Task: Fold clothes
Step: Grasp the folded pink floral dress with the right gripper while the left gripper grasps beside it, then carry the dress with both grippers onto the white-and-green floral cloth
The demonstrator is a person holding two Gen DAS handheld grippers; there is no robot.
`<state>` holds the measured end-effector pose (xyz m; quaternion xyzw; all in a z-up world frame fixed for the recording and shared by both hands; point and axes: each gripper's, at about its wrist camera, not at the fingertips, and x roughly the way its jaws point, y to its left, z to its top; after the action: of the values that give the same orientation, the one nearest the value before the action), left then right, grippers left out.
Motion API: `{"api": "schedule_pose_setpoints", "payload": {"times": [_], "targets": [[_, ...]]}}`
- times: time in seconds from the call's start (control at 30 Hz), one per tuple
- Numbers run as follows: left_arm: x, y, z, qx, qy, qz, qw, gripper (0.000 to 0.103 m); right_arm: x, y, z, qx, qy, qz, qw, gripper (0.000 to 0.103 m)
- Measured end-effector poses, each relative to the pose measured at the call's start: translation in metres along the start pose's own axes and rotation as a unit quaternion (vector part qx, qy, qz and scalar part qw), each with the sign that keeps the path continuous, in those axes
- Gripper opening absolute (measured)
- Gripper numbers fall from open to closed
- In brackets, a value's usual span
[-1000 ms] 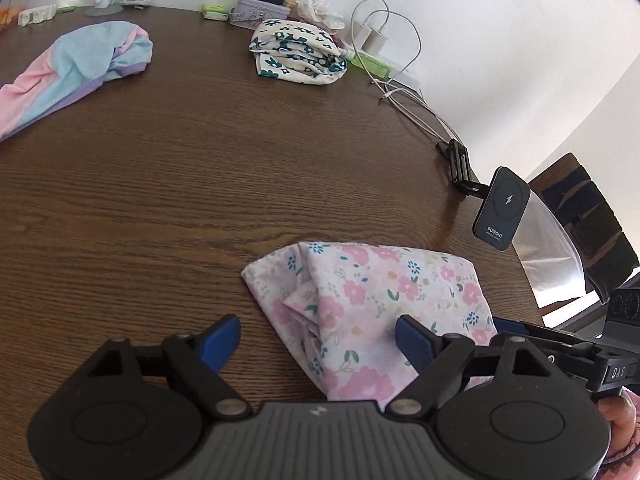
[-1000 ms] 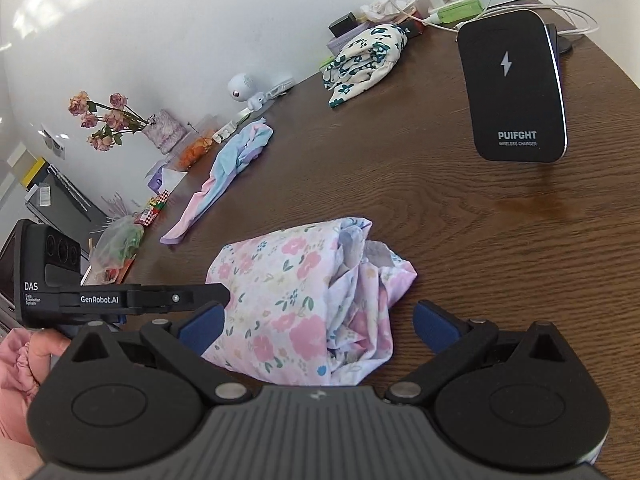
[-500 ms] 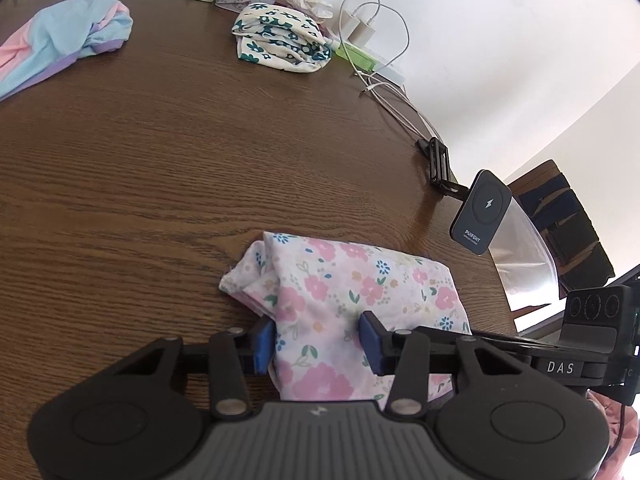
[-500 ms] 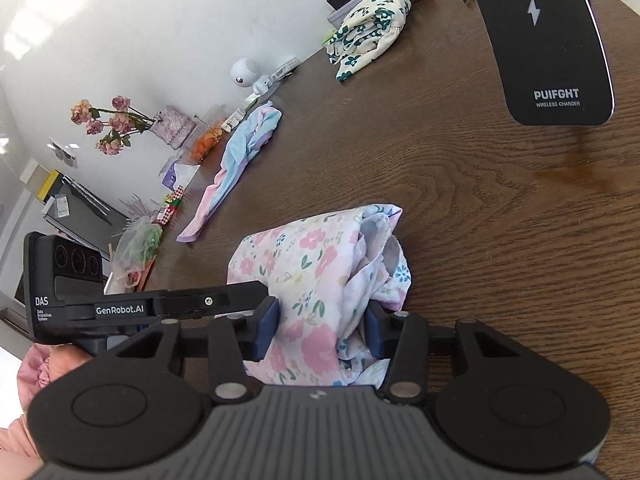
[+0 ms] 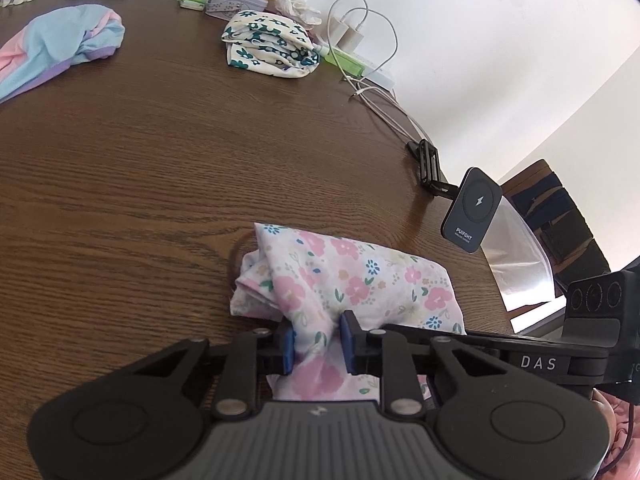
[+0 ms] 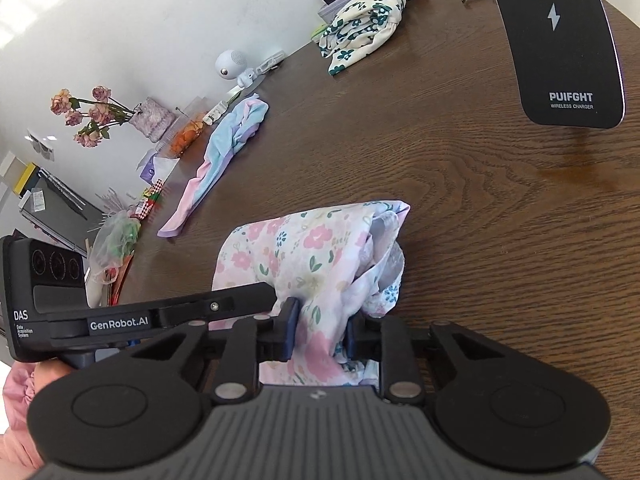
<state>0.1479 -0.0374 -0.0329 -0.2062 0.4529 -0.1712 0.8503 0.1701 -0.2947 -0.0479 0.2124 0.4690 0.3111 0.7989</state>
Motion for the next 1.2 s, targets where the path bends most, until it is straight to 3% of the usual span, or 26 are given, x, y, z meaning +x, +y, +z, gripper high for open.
{"api": "schedule_pose_setpoints", "payload": {"times": [0.33, 0.63, 0.9, 1.2], "targets": [[-0.027, 0.007, 0.016, 0.003, -0.037, -0.023, 0.9991, 0.017, -0.004, 0.031, 0.018, -0.021, -0.02, 0.0, 1.0, 0.018], [-0.048, -0.006, 0.068, 0.04, -0.079, -0.02, 0.9958, 0.016, -0.009, 0.065, 0.068, -0.059, -0.045, -0.003, 0.997, 0.018], [-0.045, -0.016, 0.157, 0.061, -0.11, -0.018, 0.9919, 0.016, -0.006, 0.082, 0.148, -0.077, -0.074, -0.011, 0.994, 0.018], [-0.002, -0.008, 0.285, 0.063, -0.129, -0.008, 0.9895, 0.016, 0.037, 0.076, 0.277, -0.08, -0.094, -0.036, 0.992, 0.018]]}}
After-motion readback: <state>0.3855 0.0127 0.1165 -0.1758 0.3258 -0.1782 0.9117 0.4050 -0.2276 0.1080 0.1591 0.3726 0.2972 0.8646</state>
